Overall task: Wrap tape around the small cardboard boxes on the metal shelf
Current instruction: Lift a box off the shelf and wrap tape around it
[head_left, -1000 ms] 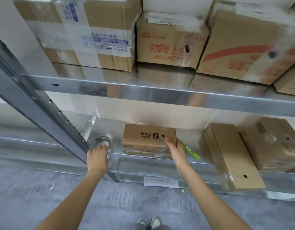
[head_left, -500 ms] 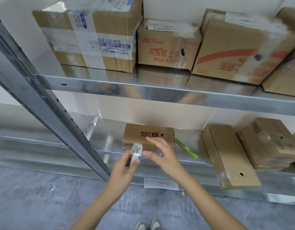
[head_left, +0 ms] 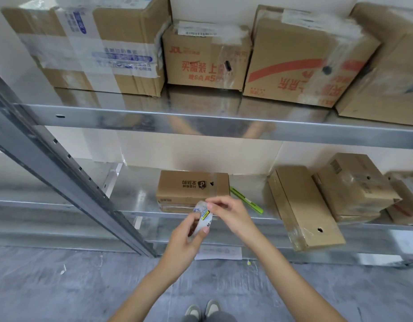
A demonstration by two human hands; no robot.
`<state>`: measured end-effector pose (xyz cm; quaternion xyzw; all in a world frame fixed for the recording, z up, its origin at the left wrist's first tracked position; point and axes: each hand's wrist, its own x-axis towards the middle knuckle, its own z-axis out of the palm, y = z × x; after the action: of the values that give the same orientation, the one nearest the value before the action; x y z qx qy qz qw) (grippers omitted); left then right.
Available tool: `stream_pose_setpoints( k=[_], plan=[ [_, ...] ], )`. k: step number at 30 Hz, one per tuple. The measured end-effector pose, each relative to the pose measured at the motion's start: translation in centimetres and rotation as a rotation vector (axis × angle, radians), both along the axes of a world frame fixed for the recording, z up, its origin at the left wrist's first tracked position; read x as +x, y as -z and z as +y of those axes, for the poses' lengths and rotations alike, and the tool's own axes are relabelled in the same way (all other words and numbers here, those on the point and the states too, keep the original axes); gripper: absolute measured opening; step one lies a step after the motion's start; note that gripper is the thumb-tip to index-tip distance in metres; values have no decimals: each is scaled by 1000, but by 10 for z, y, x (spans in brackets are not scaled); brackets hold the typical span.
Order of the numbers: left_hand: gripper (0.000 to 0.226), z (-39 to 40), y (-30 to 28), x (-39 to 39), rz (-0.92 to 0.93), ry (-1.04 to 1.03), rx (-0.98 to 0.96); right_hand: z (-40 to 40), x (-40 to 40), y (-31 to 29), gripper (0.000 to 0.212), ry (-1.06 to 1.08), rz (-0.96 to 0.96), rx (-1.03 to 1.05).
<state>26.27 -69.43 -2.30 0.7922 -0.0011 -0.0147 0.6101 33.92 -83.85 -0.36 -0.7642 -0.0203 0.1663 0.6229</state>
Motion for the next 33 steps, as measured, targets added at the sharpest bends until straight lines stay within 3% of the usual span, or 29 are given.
stream_pose_setpoints(
  k=[4,7,12,19,25,33],
  plan=[
    [22,0,3,1,-8,17,61,-2,3,1,12,11,-73,-26],
    [11,0,5,3,-10,47,128,-4,7,1,8,4,-78,-30],
    [24,1,2,6,-49,100,294,-1,8,1,7,14,-71,-45],
    [10,-2,1,9,-122,120,469,6,12,6,12,55,-28,-154],
    [8,1,-3,13,-108,114,467,-11,27,0,12,-15,235,-32],
    [12,5,-1,16,-152,170,487,-21,41,-6,7,-155,219,-152]
  ],
)
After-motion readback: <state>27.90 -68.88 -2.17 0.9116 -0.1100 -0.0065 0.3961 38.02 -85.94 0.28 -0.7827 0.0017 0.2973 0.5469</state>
